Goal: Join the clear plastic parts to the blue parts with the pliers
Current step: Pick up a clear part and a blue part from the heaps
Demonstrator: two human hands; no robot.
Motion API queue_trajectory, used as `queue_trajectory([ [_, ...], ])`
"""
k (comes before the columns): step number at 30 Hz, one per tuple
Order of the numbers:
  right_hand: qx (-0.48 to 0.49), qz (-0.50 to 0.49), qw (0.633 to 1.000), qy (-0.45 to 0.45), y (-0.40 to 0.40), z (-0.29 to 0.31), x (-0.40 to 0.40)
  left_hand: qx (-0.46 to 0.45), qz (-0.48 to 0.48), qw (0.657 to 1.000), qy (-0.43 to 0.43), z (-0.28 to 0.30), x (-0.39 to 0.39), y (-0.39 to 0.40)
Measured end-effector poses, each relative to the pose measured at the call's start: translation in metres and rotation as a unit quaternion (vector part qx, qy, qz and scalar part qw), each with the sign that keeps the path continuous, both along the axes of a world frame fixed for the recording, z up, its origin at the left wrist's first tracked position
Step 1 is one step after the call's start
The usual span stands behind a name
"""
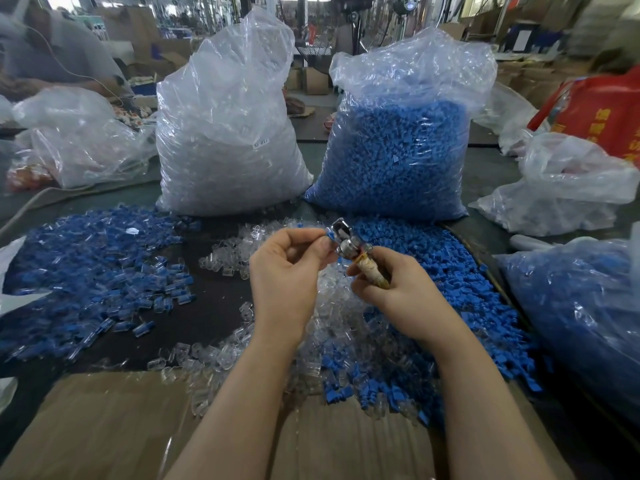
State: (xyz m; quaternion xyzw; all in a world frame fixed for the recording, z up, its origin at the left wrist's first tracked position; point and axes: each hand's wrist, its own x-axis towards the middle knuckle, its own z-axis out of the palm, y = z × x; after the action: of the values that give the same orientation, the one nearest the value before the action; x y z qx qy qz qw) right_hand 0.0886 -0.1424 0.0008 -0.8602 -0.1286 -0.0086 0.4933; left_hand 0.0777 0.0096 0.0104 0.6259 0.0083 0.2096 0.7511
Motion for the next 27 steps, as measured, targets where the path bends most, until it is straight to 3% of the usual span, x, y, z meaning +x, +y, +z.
queue_trajectory([
  [16, -0.061, -0.014, 0.997, -0.037, 0.004, -0.005, -0.002, 0.020, -0.031, 0.999, -0.017, 0.002, -0.003, 0.005],
  [23, -0.073, -0.016, 0.997, -0.034, 0.006, -0.009, 0.001, 0.010, -0.047, 0.998, 0.029, 0.003, -0.001, 0.011],
  [25, -0.091, -0.026, 0.995, -0.041, 0.005, -0.010, 0.002, -0.015, -0.039, 0.997, 0.062, 0.003, 0.002, 0.020],
  [27, -0.106, -0.056, 0.991, -0.053, 0.002, -0.011, 0.005, -0.105, 0.002, 0.989, 0.108, 0.001, 0.005, 0.039],
])
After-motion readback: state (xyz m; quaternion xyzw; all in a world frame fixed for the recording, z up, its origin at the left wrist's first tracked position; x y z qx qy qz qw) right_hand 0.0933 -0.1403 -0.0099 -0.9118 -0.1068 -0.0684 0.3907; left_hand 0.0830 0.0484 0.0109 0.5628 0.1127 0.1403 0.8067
